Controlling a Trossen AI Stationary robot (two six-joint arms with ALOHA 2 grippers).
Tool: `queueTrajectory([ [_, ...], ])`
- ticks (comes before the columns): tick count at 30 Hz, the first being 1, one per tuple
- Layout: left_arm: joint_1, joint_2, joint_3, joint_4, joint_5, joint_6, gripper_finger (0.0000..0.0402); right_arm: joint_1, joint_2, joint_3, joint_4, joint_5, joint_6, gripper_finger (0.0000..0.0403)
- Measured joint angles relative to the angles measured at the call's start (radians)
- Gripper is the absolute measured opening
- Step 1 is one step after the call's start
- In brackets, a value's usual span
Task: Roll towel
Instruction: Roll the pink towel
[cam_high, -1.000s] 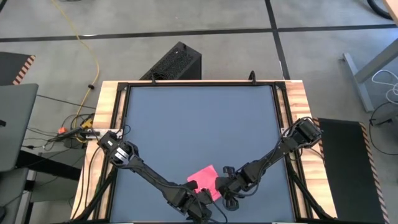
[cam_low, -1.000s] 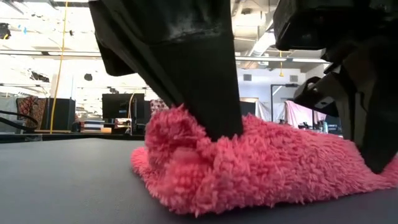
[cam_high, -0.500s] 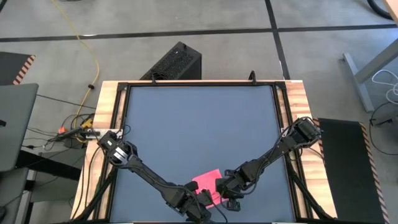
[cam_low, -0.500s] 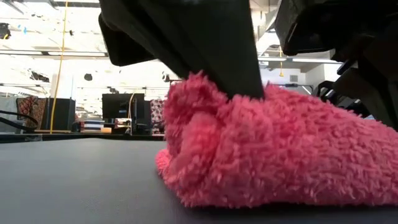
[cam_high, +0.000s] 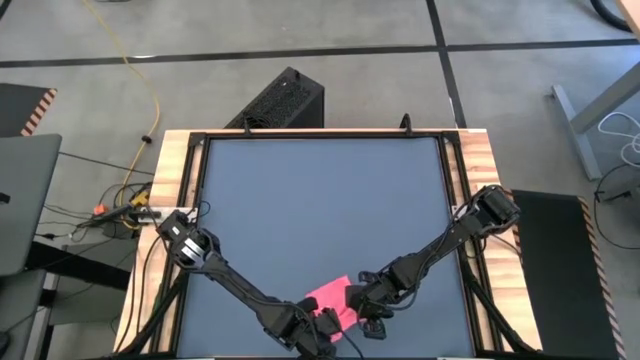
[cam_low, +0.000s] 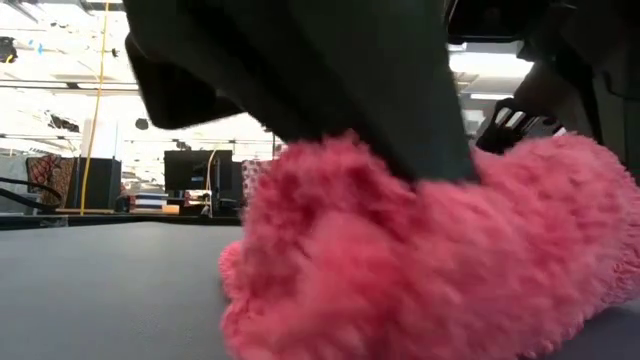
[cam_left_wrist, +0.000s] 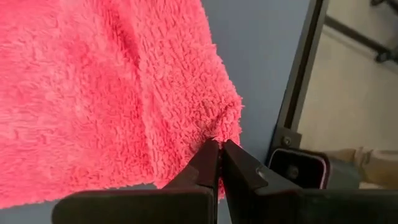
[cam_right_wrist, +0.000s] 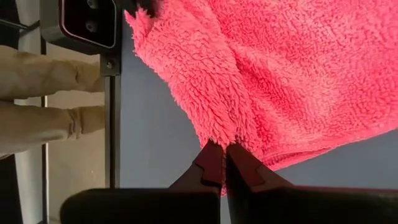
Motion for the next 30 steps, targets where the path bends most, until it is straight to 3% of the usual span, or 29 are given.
queueTrajectory([
  [20, -0.039, 0.0, -0.014, 0.051, -0.073, -0.203, 0.0, -0.007, -0.002, -0.023, 0.001, -0.108, 0.068, 0.0024],
  [30, -0.044, -0.028, -0.038, 0.048, -0.137, -0.21, 0.0, -0.012, -0.002, -0.025, 0.037, -0.088, 0.044, 0.0024],
])
